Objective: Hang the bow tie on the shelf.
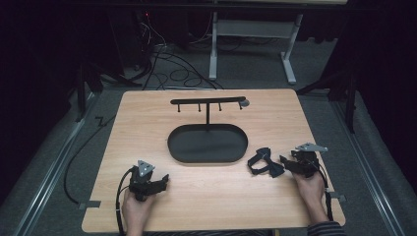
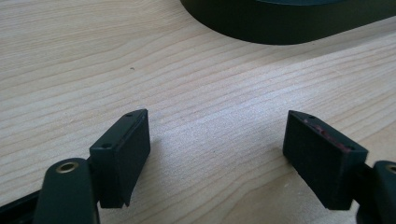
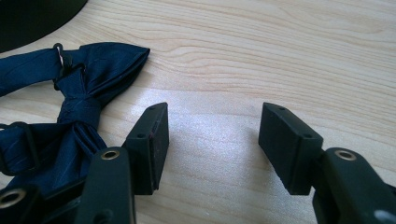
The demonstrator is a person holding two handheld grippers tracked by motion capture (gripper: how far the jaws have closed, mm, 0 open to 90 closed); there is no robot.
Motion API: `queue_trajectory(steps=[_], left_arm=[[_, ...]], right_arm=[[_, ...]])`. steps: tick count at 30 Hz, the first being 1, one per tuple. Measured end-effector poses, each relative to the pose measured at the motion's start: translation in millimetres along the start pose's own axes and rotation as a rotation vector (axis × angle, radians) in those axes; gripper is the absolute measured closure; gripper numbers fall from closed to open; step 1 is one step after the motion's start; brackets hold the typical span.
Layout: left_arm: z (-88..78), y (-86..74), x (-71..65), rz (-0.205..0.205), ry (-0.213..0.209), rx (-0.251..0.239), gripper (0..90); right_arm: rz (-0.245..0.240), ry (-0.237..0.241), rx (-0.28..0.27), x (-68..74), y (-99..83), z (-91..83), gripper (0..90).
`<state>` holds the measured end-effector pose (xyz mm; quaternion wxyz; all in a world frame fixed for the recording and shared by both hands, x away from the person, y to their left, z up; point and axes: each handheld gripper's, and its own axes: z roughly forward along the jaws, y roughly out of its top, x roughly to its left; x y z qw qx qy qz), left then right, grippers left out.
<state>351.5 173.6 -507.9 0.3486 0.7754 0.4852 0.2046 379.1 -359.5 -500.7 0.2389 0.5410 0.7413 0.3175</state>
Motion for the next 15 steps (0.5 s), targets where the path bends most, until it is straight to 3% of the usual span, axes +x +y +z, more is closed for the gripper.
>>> queue_trajectory(steps=[7, 15], left_arm=[[0.0, 0.0, 0.0, -0.001, 0.0, 0.0, 23.7], [0.0, 0.0, 0.1, 0.0, 0.001, 0.0, 23.7]], right_arm=[[0.006, 0.009, -0.002, -0.2, -0.1, -0.2, 43.6], [0.034, 0.059, -0.014, -1.2, 2.3, -10.3, 48.4]])
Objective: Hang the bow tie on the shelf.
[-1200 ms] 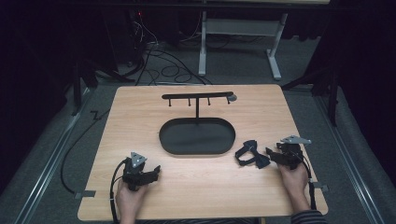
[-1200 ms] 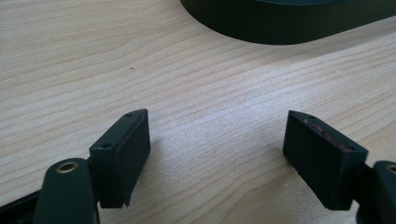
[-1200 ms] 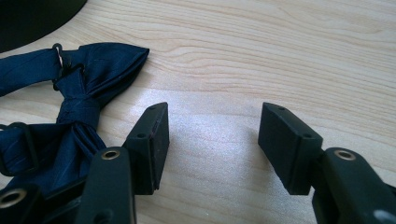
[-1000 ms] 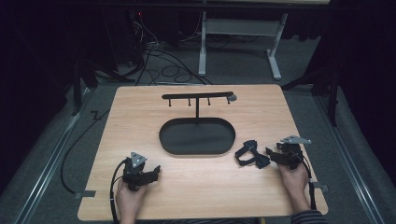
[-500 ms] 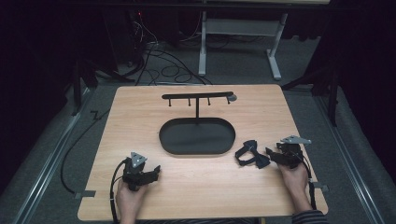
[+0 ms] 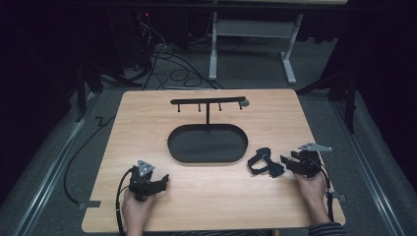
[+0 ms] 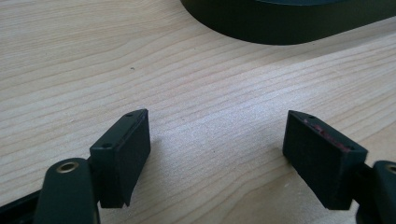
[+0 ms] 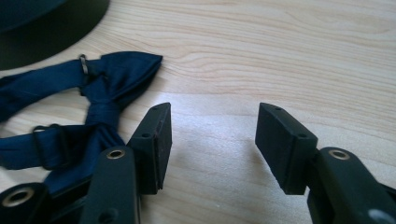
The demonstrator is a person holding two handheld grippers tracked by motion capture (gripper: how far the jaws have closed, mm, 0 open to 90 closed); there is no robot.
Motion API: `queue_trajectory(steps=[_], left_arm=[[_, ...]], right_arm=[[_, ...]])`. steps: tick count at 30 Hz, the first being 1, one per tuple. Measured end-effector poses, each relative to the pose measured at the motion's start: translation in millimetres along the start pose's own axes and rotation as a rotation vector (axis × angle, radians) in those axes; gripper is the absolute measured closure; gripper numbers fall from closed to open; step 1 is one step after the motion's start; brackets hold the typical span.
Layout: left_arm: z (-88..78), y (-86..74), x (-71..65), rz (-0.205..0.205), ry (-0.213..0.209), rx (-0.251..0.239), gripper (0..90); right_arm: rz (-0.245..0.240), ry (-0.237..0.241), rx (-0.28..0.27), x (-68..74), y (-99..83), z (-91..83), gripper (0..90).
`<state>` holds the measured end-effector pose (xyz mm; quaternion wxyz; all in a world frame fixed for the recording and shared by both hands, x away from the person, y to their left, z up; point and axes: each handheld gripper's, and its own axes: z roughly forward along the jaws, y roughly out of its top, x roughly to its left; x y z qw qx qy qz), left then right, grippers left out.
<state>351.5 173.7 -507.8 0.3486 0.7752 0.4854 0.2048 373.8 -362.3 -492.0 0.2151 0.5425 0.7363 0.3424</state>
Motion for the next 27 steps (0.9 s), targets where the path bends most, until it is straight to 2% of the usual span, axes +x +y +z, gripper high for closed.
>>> queue_trajectory(steps=[9, 14, 16, 27], left_arm=[[0.0, 0.0, 0.0, 0.0, 0.0, 0.0, 23.7], [0.0, 0.0, 0.0, 0.0, 0.0, 0.0, 23.7], [0.0, 0.0, 0.0, 0.0, 0.0, 0.0, 23.7], [0.0, 0.0, 0.1, 0.0, 0.0, 0.0, 23.7]], right_arm=[[-0.004, 0.063, -0.022, 6.0, 7.3, -8.6, 53.4], [-0.024, 0.096, -0.033, 13.8, 16.0, -9.7, 53.9], [-0.041, 0.106, -0.03, 19.4, 21.2, -8.1, 54.3], [-0.068, 0.139, -0.007, 34.6, 33.2, 4.7, 55.5]])
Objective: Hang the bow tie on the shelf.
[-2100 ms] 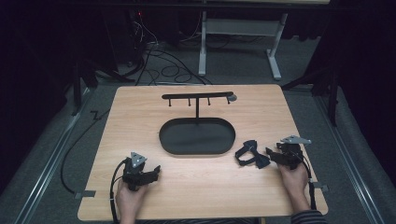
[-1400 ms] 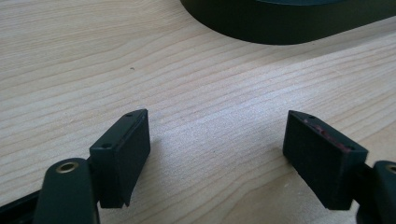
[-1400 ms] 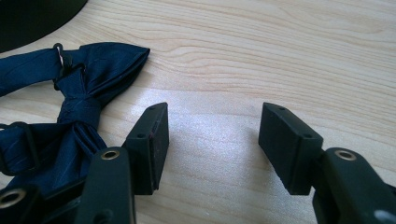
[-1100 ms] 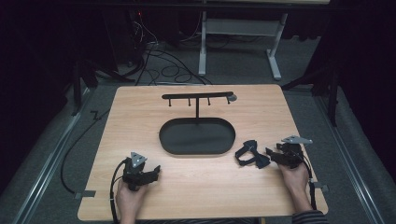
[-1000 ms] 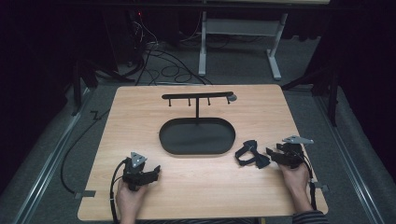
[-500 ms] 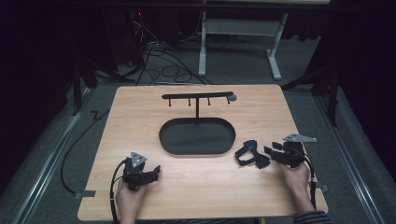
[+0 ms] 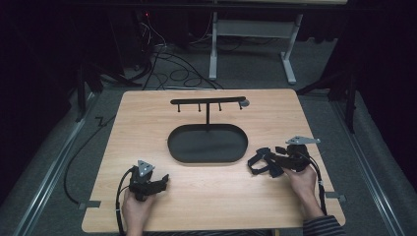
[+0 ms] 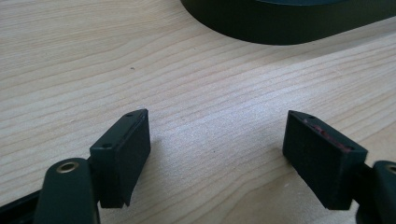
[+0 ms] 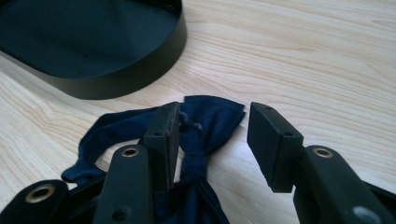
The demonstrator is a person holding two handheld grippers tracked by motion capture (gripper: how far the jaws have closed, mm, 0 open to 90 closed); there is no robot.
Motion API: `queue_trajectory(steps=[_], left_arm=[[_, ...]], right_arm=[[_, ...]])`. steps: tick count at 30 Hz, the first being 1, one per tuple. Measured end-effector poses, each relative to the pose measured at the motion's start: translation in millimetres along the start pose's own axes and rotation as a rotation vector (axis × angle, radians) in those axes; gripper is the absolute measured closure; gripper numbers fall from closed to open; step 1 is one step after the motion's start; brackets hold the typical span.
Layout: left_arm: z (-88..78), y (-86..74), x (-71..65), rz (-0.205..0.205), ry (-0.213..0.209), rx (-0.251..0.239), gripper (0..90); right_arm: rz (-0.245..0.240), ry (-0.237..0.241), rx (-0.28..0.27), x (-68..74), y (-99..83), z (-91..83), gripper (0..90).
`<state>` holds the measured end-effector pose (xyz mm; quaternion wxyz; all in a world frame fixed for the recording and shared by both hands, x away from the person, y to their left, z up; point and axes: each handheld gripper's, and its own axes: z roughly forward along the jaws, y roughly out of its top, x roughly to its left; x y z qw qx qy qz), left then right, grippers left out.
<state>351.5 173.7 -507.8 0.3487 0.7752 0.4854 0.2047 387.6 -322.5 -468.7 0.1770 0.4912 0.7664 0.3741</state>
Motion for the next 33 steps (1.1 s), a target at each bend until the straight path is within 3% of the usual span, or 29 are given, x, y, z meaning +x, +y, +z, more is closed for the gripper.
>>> queue_trajectory(steps=[12, 25, 28, 33], left_arm=[[0.0, 0.0, 0.0, 0.0, 0.0, 0.0, 23.7], [0.0, 0.0, 0.0, 0.0, 0.0, 0.0, 23.8], [0.0, 0.0, 0.0, 0.0, 0.0, 0.0, 23.7], [0.0, 0.0, 0.0, 0.0, 0.0, 0.0, 23.7]], right_arm=[[-0.044, 0.066, 0.041, 17.5, 9.3, 19.8, 55.2], [-0.064, 0.063, 0.087, 20.8, 8.5, 35.6, 48.2], [-0.073, 0.066, 0.092, 21.3, 8.1, 38.5, 51.3], [-0.127, 0.031, 0.125, 25.6, 6.6, 43.0, 65.3]])
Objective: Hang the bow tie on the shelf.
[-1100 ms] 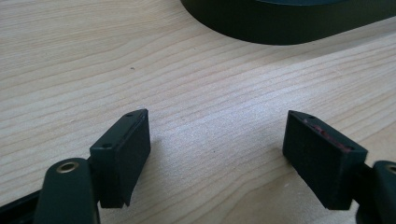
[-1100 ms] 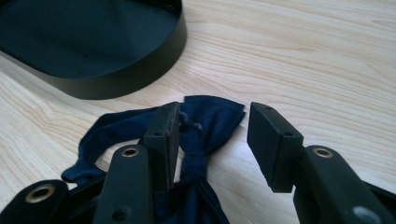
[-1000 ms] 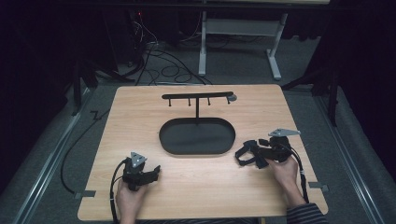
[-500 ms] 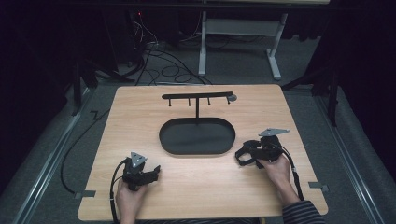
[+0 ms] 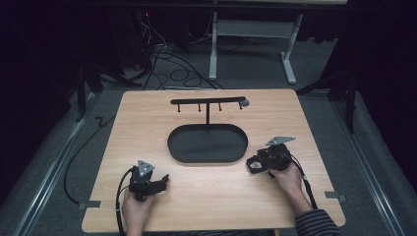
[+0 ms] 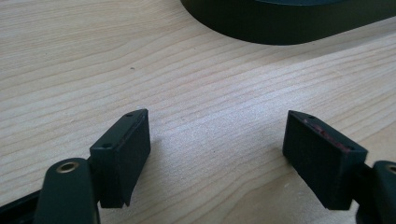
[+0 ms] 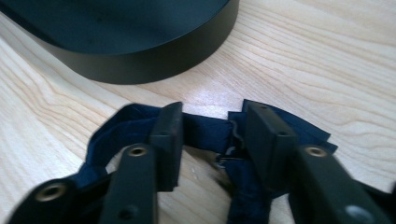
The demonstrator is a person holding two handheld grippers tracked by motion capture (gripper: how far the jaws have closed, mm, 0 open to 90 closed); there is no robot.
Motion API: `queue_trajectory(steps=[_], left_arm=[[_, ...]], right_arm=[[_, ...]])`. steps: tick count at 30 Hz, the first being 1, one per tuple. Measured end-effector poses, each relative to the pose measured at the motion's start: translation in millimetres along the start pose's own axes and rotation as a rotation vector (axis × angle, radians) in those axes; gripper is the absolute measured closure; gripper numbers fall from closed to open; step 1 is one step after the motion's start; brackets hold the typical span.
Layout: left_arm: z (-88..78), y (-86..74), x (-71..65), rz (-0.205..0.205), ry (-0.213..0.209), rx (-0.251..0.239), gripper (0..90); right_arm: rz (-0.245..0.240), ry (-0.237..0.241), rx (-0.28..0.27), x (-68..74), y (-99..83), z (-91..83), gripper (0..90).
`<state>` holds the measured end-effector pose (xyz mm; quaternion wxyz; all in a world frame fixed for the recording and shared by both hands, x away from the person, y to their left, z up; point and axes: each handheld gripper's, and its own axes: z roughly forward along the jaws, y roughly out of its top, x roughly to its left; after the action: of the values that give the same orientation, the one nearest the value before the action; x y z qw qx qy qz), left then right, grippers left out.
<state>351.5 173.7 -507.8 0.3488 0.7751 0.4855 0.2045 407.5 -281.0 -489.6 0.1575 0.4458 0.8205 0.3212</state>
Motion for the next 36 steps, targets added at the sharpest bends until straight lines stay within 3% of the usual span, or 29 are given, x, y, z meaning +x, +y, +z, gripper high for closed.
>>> queue_trajectory(steps=[3, 7, 9, 18, 25, 36], left_arm=[[0.0, 0.0, 0.0, 0.0, 0.0, 0.0, 23.7], [0.0, 0.0, 0.0, 0.0, 0.0, 0.0, 23.7], [0.0, 0.0, 0.0, 0.0, 0.0, 0.0, 23.7], [-0.1, 0.0, 0.0, 0.0, -0.001, 0.001, 23.6], [-0.1, 0.0, 0.1, 0.0, -0.001, 0.002, 23.6], [0.0, 0.0, 0.1, 0.0, -0.001, 0.0, 23.6]], right_arm=[[-0.011, 0.009, 0.006, -0.6, -0.4, -1.0, 77.8], [-0.02, 0.013, 0.007, -1.0, -0.5, -1.0, 78.9], [-0.053, 0.007, 0.01, 0.7, -0.2, -1.0, 79.5], [-0.049, 0.016, 0.005, 2.3, 0.0, -4.2, 79.9], [-0.031, 0.019, -0.05, 0.3, 0.9, -18.4, 79.9], [-0.039, 0.01, -0.124, 2.0, 6.4, -41.6, 79.9]])
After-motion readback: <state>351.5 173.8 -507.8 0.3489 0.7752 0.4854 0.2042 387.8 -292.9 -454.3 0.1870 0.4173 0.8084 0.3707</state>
